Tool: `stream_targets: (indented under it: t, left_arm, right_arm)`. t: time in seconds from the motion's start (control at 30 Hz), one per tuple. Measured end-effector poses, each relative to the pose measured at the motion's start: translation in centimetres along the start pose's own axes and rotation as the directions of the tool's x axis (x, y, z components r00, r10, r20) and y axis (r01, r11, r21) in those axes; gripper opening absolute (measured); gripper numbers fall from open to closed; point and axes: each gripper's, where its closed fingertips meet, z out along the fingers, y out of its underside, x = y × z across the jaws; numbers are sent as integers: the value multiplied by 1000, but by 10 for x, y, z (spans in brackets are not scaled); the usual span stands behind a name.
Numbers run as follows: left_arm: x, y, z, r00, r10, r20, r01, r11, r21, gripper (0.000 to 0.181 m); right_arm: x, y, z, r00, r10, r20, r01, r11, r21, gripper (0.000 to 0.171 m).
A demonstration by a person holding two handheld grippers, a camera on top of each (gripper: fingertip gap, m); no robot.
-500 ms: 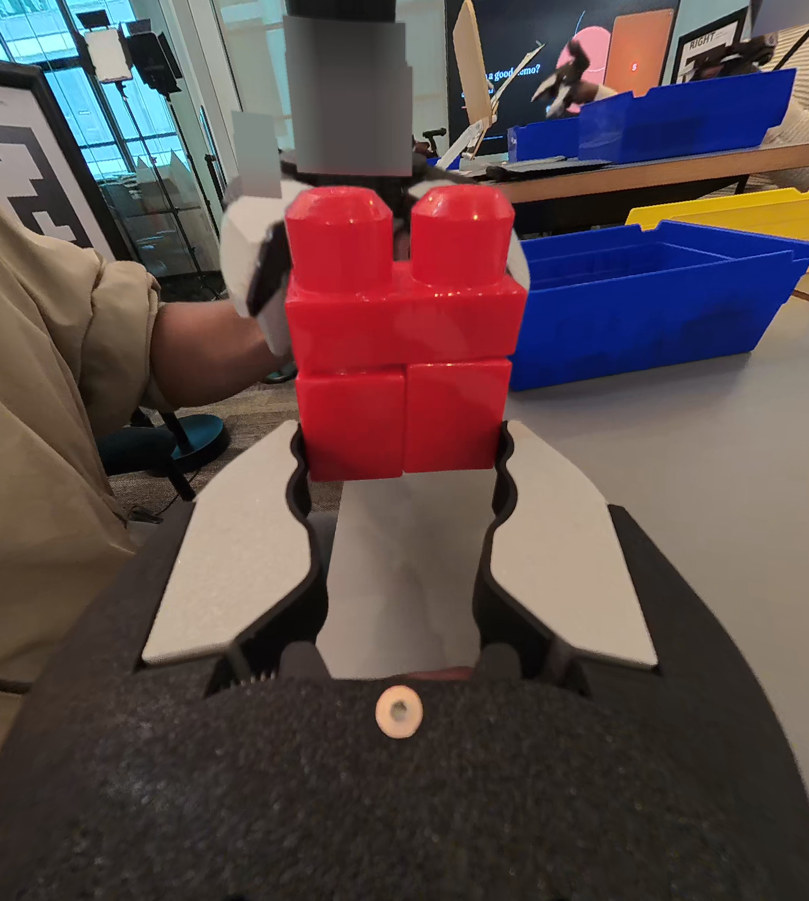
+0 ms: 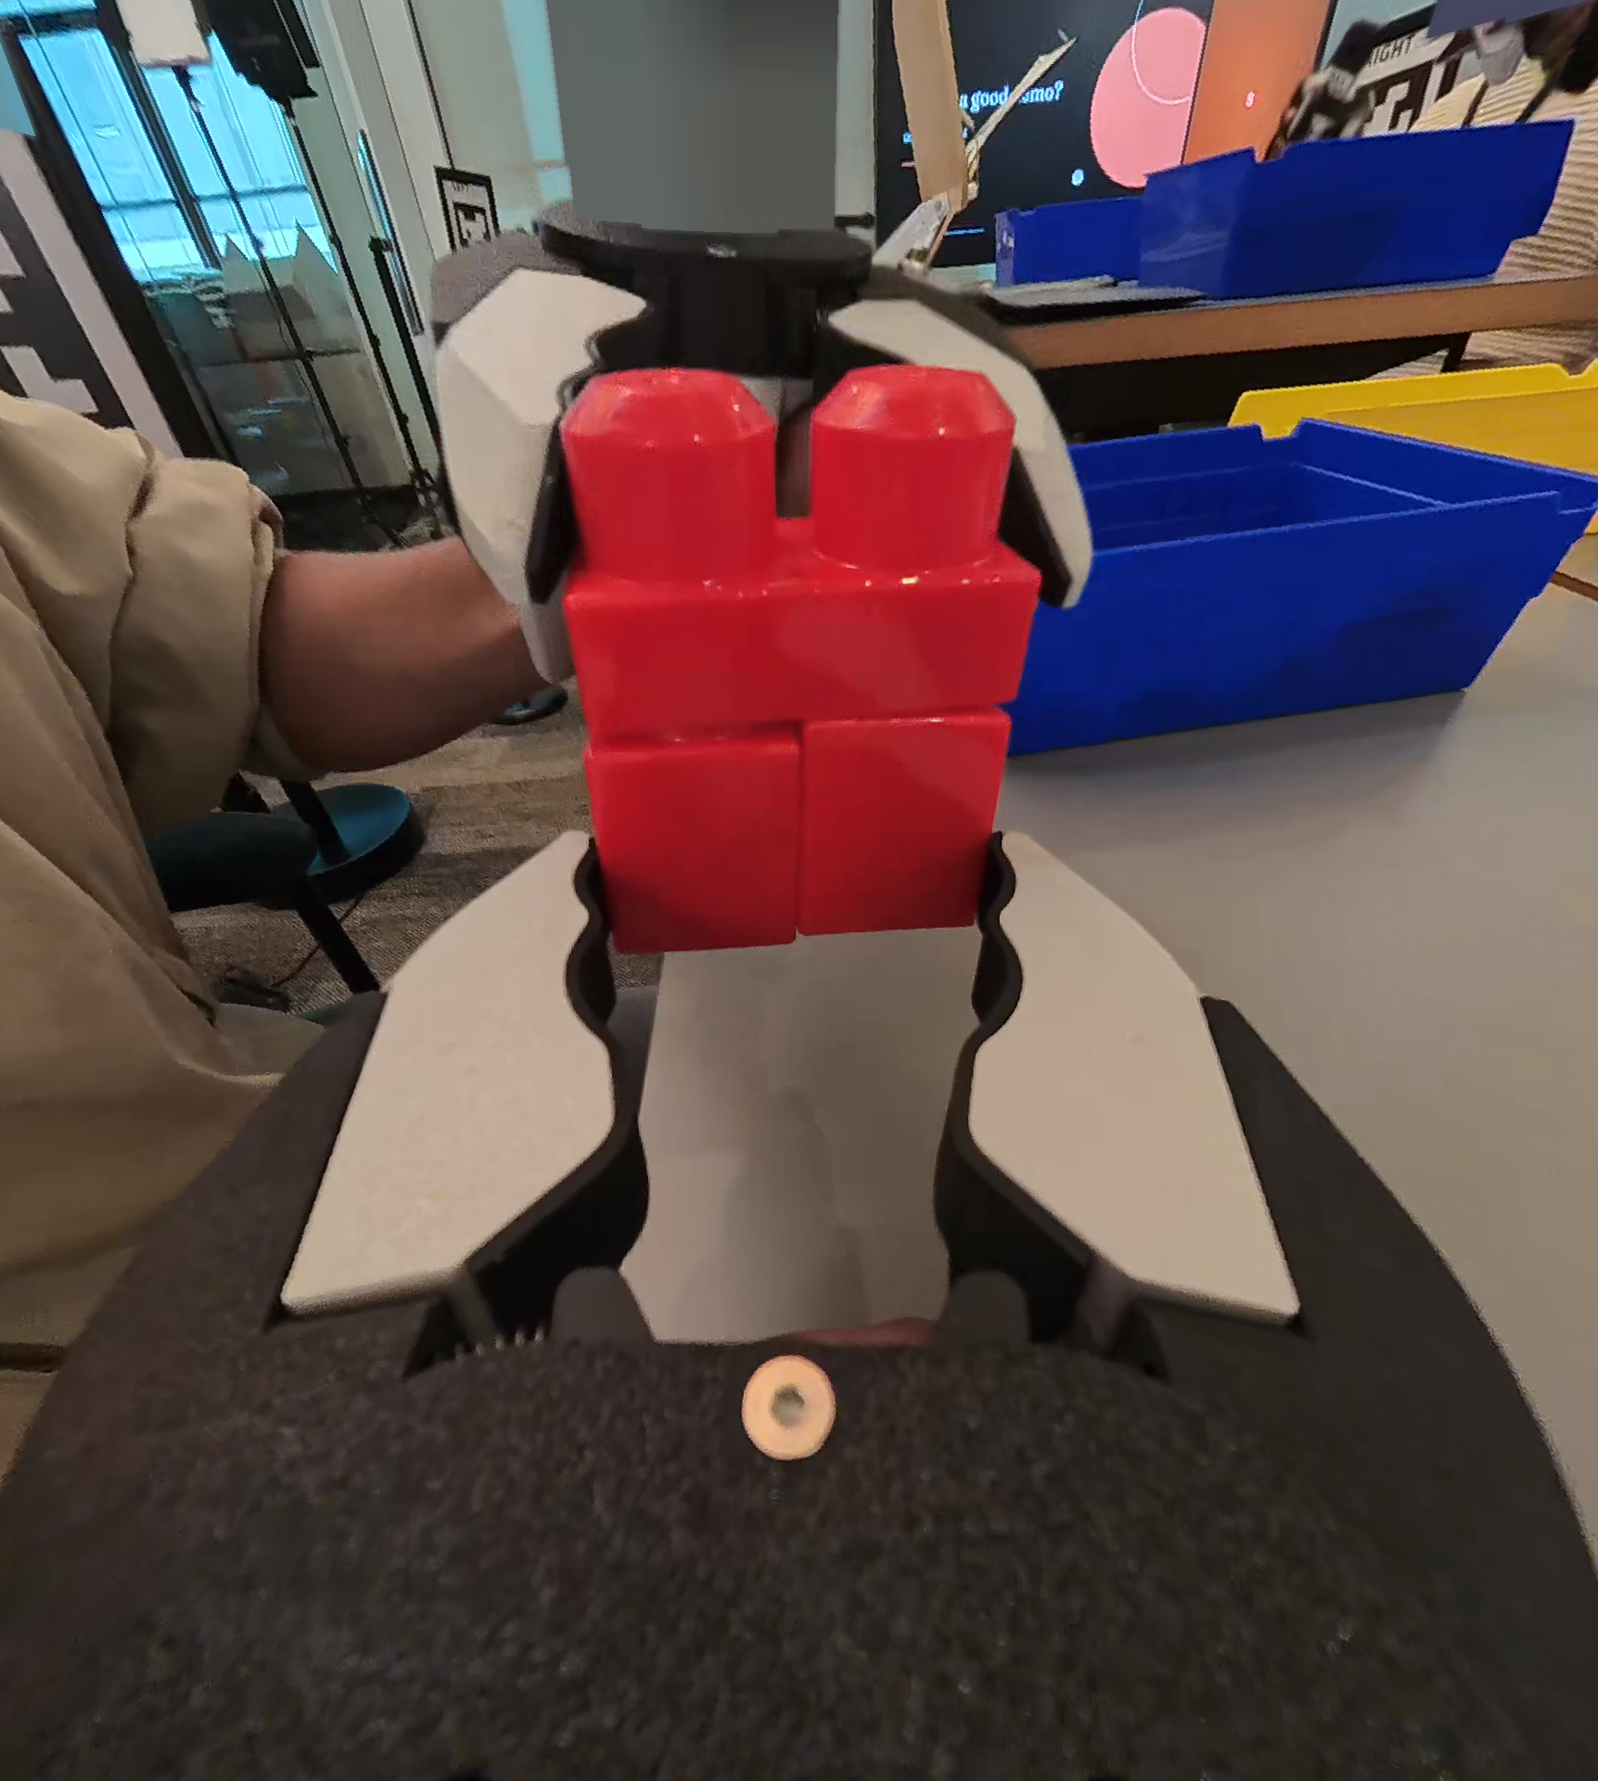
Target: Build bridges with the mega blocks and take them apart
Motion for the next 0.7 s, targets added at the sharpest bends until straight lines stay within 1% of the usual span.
stream_targets:
  t: [0.17,0.23,0.37,0.5,0.57,0.63,0.7]
  left_arm:
    - [0,-3,-1,1000,-13,4,13,1000,18,71]
    - [0,0,0,1000,0,1,0,1000,2,71]
    - [4,-7,-3,1000,-14,-27,16,998,62,70]
    - [6,-6,-2,999,-21,-49,25,996,82,71]
    - [7,-16,-6,996,-50,-76,62,985,159,70]
    - [7,-12,-5,997,-30,-76,40,990,135,70]
    - [4,-11,-4,996,-55,-73,66,987,145,70]
  right_arm:
    - [-1,-3,0,1000,15,14,-15,1000,13,73]
    - [-2,0,2,1000,6,10,-6,1000,-15,73]
    - [-6,-7,2,999,36,38,-37,999,33,73]
    - [-10,-8,4,995,73,73,-78,995,63,73]
    - [-12,-18,4,989,108,98,-119,986,116,73]
    - [-11,-14,6,992,95,88,-102,991,82,73]
    - [-10,-11,6,987,123,103,-132,988,85,73]
